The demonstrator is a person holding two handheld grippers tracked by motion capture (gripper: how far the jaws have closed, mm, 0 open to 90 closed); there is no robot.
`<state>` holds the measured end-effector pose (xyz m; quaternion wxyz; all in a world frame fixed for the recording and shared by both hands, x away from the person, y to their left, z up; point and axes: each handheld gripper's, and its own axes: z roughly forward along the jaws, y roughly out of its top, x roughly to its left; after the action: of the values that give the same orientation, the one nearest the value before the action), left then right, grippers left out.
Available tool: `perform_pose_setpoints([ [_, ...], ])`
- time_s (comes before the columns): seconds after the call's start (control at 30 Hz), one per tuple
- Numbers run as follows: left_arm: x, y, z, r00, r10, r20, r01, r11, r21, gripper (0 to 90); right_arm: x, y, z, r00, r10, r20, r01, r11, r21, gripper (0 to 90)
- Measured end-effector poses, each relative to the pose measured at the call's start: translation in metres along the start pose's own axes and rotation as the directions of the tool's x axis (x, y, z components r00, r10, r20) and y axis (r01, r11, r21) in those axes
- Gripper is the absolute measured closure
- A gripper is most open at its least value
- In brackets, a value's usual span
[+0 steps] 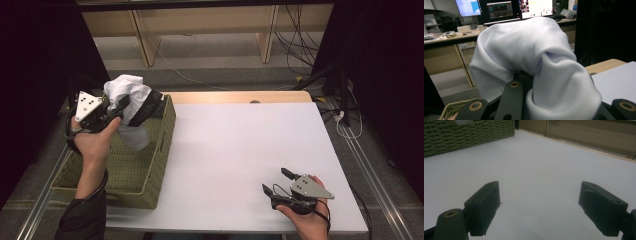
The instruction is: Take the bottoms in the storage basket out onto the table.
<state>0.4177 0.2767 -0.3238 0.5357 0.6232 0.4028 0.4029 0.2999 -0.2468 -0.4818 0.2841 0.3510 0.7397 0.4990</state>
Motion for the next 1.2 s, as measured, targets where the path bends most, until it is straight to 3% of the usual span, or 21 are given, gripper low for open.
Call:
perform_pose_setpoints([
  [1.2, -0.012, 0.016, -0.014, 0.9991, 0.019, 0.038, -0.016, 0.9961, -0.087, 74.6, 0.000, 0.000, -0.001, 1.0000, 0.003, 0.005, -0.003, 1.000, 0.006, 18.0],
])
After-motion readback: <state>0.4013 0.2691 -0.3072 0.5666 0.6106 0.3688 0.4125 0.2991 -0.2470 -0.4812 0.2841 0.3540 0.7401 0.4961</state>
